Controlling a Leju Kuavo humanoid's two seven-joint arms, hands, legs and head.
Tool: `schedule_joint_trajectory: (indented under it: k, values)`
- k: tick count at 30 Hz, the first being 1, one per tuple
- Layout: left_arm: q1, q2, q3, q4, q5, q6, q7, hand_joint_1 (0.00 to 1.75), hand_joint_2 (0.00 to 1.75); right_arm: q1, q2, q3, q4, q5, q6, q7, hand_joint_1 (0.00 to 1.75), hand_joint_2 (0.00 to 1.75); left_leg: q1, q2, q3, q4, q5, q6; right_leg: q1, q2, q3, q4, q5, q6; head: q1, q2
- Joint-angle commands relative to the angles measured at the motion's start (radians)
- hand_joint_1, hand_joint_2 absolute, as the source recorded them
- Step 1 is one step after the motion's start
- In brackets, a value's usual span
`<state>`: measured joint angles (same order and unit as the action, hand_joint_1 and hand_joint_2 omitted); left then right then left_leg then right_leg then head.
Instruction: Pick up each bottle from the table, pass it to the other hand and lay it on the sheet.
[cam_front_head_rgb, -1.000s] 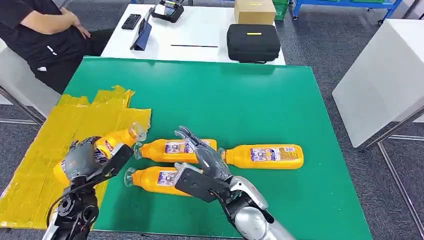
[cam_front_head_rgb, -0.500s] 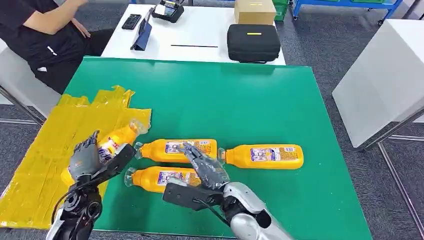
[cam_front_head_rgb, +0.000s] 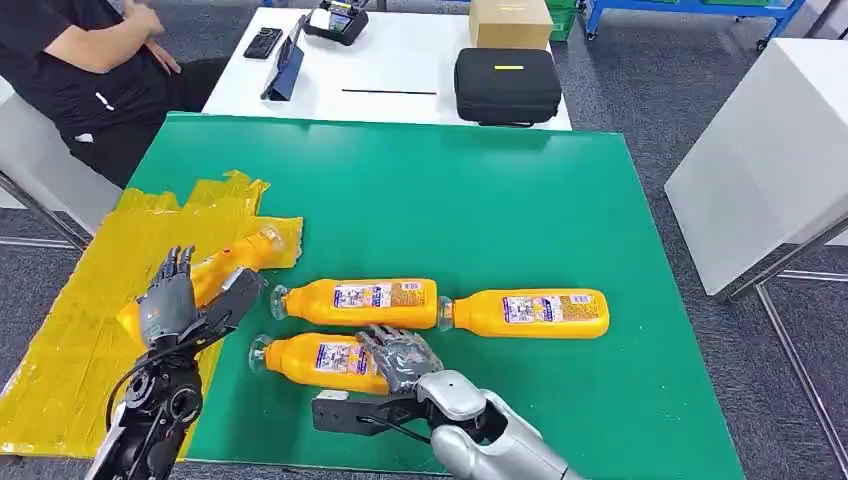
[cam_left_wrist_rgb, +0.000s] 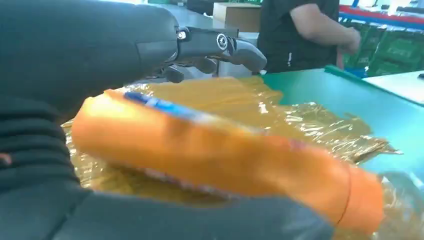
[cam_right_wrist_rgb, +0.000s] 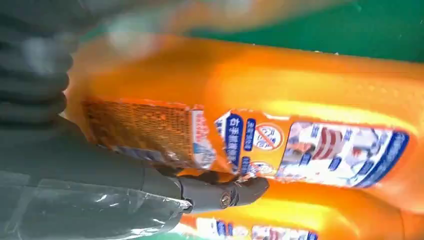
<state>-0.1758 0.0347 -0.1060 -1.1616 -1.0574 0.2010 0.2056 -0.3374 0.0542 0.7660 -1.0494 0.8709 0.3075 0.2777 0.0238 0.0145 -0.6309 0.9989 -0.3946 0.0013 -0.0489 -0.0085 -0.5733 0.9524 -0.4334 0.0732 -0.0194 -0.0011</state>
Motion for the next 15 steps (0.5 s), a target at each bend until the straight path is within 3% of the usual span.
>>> schedule_joint_trajectory:
  k: [1,6,7,8,9,15]
  values:
    - [-0.029,-0.012,0.007,-0.053,0.065,-0.008,-0.038,0.00,0.00,-0.068,0.060,0.045,0.198,0.009,0.010,0.006,0.00,1.75,0.001,0.000,0.004,0.000,-0.002,0.001,0.001,0.001,0.003,0.001,-0.001,-0.006,0.000,0.000]
    - [-0.030,-0.039,0.031,-0.100,0.223,0.016,-0.101,0.00,0.00,-0.081,0.079,0.069,0.305,0.062,0.016,0.020,0.03,1.75,0.001,-0.001,0.002,0.000,0.000,0.001,0.001,-0.001,0.002,-0.001,0.000,-0.003,0.000,0.000]
    - [-0.026,-0.039,0.033,-0.120,0.246,0.019,-0.105,0.00,0.00,-0.080,0.080,0.077,0.326,0.081,0.009,0.024,0.28,1.75,0.001,-0.001,0.003,0.000,-0.001,0.001,0.002,0.000,0.003,0.000,-0.001,-0.005,0.000,0.000]
    - [-0.014,-0.035,0.033,-0.149,0.285,0.022,-0.113,0.00,0.00,-0.079,0.086,0.087,0.363,0.115,-0.011,0.035,1.08,1.75,0.001,-0.001,0.002,0.000,0.000,0.000,0.001,-0.001,0.002,-0.001,0.000,-0.003,0.000,0.000]
    - [0.002,-0.037,0.042,-0.185,0.334,0.032,-0.123,0.00,0.00,-0.074,0.091,0.090,0.397,0.143,-0.022,0.045,1.69,1.75,0.001,-0.002,0.004,0.000,-0.001,0.001,0.002,-0.001,0.004,-0.001,-0.001,-0.005,0.000,0.000]
    - [0.026,-0.026,0.040,-0.224,0.368,0.037,-0.127,0.00,0.00,-0.069,0.097,0.081,0.428,0.169,-0.047,0.047,1.75,1.75,0.001,0.000,0.007,-0.001,-0.001,0.001,0.001,0.000,0.006,-0.002,-0.001,-0.005,0.000,0.000]
